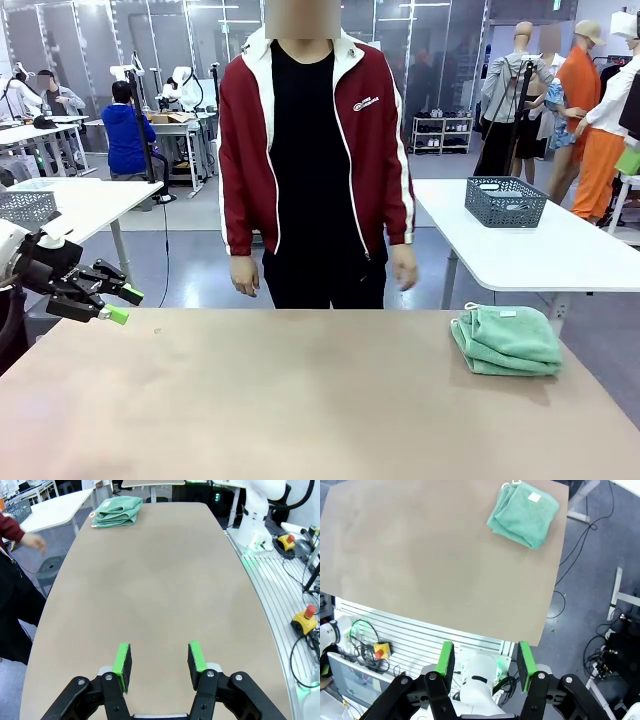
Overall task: Fold the towels and place them in the basket.
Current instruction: Stack the folded Towel with hook on the right side of the table.
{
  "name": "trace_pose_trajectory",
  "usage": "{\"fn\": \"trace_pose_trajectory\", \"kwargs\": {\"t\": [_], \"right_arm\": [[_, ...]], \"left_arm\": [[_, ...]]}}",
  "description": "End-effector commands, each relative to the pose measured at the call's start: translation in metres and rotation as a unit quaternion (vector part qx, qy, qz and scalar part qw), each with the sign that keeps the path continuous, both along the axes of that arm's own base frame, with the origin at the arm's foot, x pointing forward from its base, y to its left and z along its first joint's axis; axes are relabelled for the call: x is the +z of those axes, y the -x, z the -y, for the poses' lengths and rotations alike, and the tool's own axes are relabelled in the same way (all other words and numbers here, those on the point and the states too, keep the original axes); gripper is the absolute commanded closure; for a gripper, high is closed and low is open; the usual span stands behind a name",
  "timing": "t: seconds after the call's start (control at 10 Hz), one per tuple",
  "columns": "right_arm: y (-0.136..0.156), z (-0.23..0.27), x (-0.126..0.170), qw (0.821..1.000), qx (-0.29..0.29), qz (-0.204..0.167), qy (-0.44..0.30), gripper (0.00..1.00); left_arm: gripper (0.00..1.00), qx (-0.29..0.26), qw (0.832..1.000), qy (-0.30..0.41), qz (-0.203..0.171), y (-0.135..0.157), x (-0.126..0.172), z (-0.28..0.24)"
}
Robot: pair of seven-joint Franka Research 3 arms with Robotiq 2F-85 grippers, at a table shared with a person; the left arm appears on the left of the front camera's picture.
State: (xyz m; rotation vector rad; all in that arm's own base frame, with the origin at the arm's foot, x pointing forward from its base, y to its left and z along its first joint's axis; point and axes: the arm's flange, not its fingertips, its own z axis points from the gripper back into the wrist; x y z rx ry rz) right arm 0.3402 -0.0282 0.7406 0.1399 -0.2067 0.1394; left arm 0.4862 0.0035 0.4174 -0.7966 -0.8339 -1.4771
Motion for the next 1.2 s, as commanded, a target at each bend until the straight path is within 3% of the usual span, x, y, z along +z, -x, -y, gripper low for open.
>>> {"fn": "trace_pose_trajectory", "kwargs": {"t": [0.0,1.1], "right_arm": [[0.0018,-0.0008,0.0011,1.000,-0.003,0.001,-0.004,0.37],[0.0018,-0.0008,0.0011,1.000,-0.003,0.001,-0.004,0.37]], "left_arm": [[0.41,0.000,1.000,0.003,0.001,0.0027,0.0014,-0.0002],[0.41,0.000,1.000,0.003,0.001,0.0027,0.0014,-0.0002]]}}
